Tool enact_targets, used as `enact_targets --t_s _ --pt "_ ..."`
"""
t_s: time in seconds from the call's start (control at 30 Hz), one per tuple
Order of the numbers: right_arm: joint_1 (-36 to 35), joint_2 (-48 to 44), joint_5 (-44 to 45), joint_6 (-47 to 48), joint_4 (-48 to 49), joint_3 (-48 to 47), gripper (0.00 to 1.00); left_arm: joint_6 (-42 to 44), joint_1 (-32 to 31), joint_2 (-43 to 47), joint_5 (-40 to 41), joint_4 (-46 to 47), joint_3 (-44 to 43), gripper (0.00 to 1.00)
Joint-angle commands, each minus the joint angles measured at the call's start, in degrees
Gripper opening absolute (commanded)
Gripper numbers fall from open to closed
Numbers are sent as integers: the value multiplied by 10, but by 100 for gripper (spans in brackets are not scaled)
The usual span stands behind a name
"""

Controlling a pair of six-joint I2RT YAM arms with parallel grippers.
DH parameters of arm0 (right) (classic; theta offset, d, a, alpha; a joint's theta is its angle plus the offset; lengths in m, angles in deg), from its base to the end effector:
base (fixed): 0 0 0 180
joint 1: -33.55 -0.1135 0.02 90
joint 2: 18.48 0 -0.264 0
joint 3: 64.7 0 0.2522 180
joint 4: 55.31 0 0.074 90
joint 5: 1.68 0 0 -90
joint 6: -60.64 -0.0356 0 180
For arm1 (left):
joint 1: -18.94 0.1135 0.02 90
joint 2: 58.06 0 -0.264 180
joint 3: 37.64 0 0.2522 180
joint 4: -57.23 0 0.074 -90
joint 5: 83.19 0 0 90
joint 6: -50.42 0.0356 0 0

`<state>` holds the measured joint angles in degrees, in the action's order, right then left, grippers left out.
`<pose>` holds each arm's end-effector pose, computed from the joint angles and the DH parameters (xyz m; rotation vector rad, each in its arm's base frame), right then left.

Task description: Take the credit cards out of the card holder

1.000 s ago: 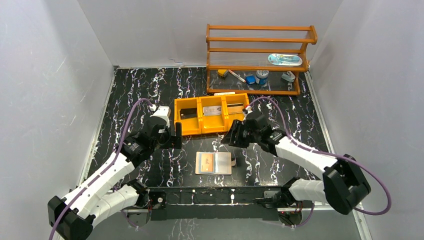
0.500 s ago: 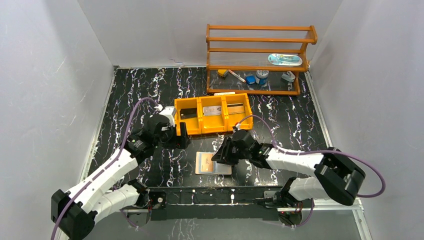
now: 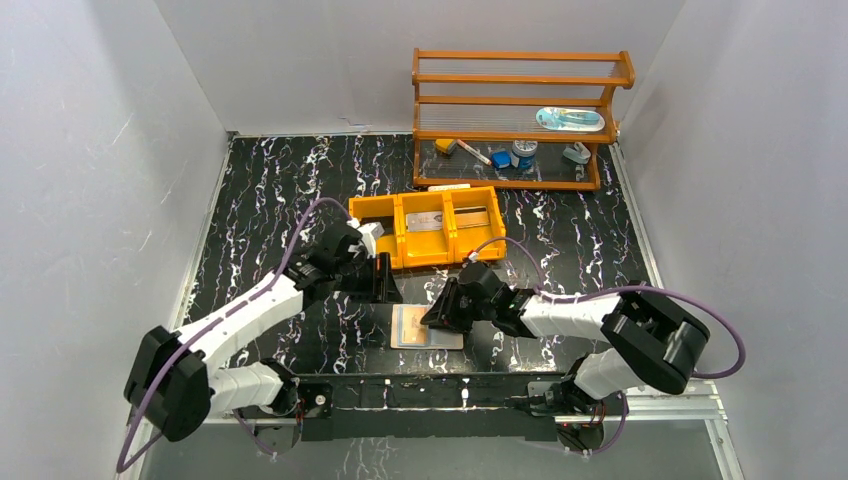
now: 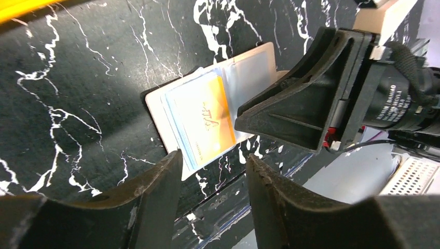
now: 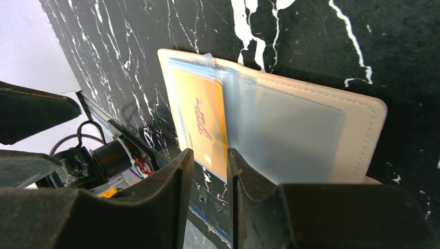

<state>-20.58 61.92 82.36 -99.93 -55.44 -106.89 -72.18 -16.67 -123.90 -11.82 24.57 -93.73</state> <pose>0.1493 0.2128 0.1499 0.3030 2.5503 1.1629 0.1885 -0.1490 0.2390 0.2427 2.4572 -0.9434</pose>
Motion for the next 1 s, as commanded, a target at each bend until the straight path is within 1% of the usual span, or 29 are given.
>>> enact_targets --t_s 0.0,0.13,0.2,0.27,0.47,0.6,0.67,0.8,0.97 --pt "-2 10 1 -14 44 8 37 -10 -14 -37 -46 3 4 45" --pt "-2 26 -4 -18 51 10 35 -6 -31 -81 -50 3 2 41" --pt "-1 29 -2 -24 57 16 34 -3 -41 -103 -50 3 -2 37" --pt "-1 31 -5 -33 74 28 32 -4 -50 -120 -41 3 -3 33" --pt "2 39 -11 -48 91 42 31 0 -80 -169 -19 15 0 25" --pt "4 45 -19 -61 116 52 24 -4 -93 -200 -7 26 10 20" --pt "4 45 -26 -62 128 51 13 -6 -96 -200 -1 27 16 18" --pt "5 31 -14 -52 94 40 5 -12 -95 -194 9 26 24 17" --pt "13 6 2 -45 62 47 4 -20 -96 -191 24 24 29 17"
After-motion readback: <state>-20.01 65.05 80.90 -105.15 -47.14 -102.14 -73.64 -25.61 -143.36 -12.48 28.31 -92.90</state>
